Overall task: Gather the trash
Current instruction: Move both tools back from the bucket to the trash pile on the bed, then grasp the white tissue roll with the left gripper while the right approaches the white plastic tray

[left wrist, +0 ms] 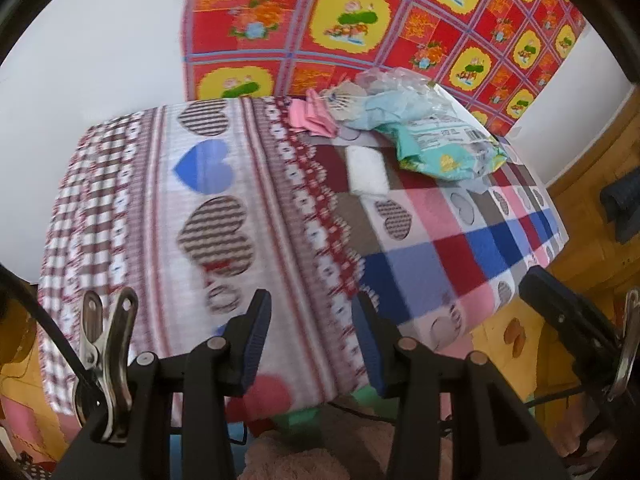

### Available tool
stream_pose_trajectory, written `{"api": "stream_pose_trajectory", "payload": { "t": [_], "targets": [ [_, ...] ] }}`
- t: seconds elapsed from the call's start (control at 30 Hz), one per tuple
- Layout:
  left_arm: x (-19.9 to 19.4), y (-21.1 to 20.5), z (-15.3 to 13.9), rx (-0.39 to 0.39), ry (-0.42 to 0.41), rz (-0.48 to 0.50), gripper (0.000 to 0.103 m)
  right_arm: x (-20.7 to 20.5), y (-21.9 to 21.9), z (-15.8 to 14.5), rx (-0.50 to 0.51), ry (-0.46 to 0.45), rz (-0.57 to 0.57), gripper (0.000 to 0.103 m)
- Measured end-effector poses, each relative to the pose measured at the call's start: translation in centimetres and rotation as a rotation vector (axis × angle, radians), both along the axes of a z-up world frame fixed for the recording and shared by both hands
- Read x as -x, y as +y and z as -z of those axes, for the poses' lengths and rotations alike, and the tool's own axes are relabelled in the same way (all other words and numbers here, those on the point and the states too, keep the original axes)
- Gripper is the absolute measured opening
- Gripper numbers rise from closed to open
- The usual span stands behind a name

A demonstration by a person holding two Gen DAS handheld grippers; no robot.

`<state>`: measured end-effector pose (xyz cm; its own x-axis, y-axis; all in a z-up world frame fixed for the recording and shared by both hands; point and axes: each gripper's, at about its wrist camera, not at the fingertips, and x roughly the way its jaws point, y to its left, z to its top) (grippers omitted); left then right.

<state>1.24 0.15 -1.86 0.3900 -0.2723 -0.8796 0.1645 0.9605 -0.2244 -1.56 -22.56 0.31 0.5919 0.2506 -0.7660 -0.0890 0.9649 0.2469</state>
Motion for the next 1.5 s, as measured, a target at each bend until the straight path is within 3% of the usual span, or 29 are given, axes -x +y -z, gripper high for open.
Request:
{"api": "stream_pose_trajectory", "payload": {
  "t": [0.27, 0.57, 0.8, 0.97, 1.13, 1.4, 1.5],
  "targets": [
    [-5.9, -5.8, 1.3, -0.024, 0.017, -0.056, 0.044, -4.6, -7.8, 2.3, 0.025, 0.027, -0.032, 0.033],
    [-12.5, -11.1, 5.2, -0.111, 0.078, -0.019, 0.047, -8.2, -14.2, 5.4, -0.005, 0.100, -0.001, 0.033],
    [-15.0, -13.3, 7.6, -0.202, 0.102, 0.017, 0.048, -10.6, -17.5, 7.1, -0.017, 0.138, 0.040, 0.034],
    [-16.1, -13.7, 8.7, -0.218, 0.118, -0.005, 0.049, -12.6, -19.0, 7.8, -0.016, 0.141, 0.069, 0.034],
    [-16.3, -13.9, 9.4, -0.219, 0.099, -0.028, 0.058, -15.0, -20.2, 8.7, -0.071, 0.156, 0.114, 0.036],
    [-16.4, -15.8, 9.7, -0.225, 0.064, -0.077, 0.062, -17.6, -18.8, 10.2, 0.020, 0.177, 0.082, 0.036],
    [-16.9, -15.7, 9.8, -0.215, 0.063, -0.111, 0.062, -18.2, -18.7, 10.9, 0.006, 0.195, 0.075, 0.037]
  ]
}}
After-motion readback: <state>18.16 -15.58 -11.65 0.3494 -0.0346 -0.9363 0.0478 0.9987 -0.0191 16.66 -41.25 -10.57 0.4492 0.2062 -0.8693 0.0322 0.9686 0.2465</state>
